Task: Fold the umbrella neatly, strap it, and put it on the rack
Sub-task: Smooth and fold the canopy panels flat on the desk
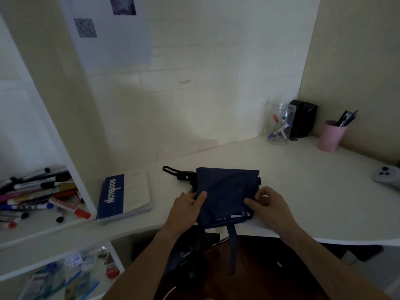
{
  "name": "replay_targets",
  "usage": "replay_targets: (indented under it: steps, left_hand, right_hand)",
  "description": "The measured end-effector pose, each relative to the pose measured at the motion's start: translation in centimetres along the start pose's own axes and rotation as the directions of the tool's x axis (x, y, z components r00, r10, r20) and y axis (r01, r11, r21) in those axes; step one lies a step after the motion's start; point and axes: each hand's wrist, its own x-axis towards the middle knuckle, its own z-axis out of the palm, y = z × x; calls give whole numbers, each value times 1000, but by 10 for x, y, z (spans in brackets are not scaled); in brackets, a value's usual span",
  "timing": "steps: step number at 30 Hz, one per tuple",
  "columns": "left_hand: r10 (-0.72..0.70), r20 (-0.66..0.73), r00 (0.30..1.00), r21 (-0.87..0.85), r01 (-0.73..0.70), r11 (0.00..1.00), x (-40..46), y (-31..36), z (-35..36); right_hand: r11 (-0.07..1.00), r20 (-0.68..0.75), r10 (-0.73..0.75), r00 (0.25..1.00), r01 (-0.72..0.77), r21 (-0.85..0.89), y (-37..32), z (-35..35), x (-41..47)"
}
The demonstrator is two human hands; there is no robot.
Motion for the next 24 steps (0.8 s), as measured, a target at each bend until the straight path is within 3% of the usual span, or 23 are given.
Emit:
replay_targets:
  steps: [2,5,9,12,13,15,16,17,19,21,24]
  left_hand:
    - [19,-57,998,7,-19,1000,-2,-8,0]
    - [41,-206,978,70,-27,997,-3,-16,1]
    - [169,-261,951,275,-94,957,1,-21,5]
    - [346,-272,898,451,-198,870,0,-16,2]
    - [450,-216,867,506,-295,811,0,-12,2]
    - [654,43,755,617,-535,577,3,-4,3]
    - [701,187,688,640,-627,444,4,0,4]
    - [692,298,658,633,-679,373,4,2,6]
    - [558,404,725,625,-664,411,4,-3,5]
    - [404,436,804,664,-591,459,3,-18,2]
    - [334,447,830,681,-558,474,0,-29,-3]
  right_hand:
    - [999,31,-30,999,31,-42,3,-3,-7]
    - [964,72,-184,980,195,-180,-2,-4,-15]
    - [740,189,-346,919,391,-547,-5,-6,-19]
    - [649,245,-361,900,431,-627,7,-10,-16]
    - [631,264,-357,896,440,-639,13,-10,-14]
    - [569,286,-369,884,458,-683,20,-9,-9]
    - [535,293,-378,878,466,-705,22,-9,-6]
    - [505,302,-383,873,472,-723,22,-10,-5]
    - [475,324,-366,872,474,-741,21,-15,-4]
    - [519,341,-324,883,467,-716,19,-21,-5]
    - [764,257,-261,931,362,-535,16,-26,-6]
